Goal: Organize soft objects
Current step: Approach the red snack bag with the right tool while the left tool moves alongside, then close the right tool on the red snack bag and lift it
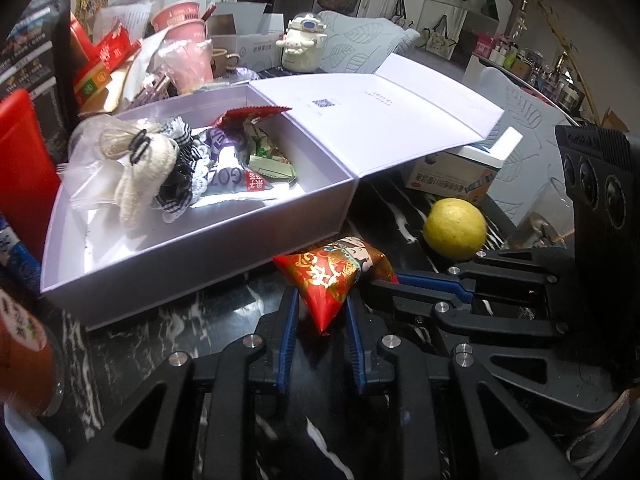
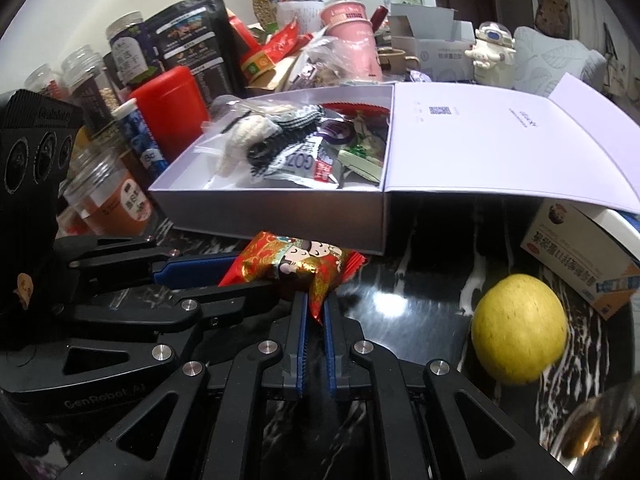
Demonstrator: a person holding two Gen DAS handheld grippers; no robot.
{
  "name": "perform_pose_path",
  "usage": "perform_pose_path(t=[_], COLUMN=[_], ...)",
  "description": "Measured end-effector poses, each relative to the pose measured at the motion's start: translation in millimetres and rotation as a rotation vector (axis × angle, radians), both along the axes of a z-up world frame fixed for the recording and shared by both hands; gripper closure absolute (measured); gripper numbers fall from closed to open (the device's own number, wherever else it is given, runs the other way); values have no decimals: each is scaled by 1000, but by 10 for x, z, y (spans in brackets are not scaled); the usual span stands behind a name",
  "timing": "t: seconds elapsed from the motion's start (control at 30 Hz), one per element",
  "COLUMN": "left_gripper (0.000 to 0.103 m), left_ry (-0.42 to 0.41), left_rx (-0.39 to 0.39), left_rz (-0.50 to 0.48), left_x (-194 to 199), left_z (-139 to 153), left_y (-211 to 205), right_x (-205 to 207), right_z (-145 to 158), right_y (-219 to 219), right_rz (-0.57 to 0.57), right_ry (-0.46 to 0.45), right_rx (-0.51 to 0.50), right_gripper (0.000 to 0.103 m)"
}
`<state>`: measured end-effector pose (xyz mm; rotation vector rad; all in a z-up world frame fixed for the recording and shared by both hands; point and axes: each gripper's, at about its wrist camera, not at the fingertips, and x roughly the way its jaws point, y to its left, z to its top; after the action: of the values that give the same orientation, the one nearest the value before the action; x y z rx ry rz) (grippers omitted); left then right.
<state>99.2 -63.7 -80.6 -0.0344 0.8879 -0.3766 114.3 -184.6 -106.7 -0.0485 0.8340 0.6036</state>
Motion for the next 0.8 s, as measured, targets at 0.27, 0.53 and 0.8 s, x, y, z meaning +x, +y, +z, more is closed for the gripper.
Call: perform_pose_path(t=[0.27,0.53,0.8], left_gripper=[80,80,80], left_ry=[-64,-129,-213], left_rx=[10,8,9], left_rz=[5,14,39], left_x=[-439,-916,-1259], left_z=[236,473,714], left_y=[-38,-49,-18], right_x=[-418,-871,-1231], right_z=[210,441,726], right_y=[-45,-68,-15], right_rz=[-3,7,19], right_ry=[-60,-132,-231], right_rx=[8,13,1], right_gripper=[95,95,95])
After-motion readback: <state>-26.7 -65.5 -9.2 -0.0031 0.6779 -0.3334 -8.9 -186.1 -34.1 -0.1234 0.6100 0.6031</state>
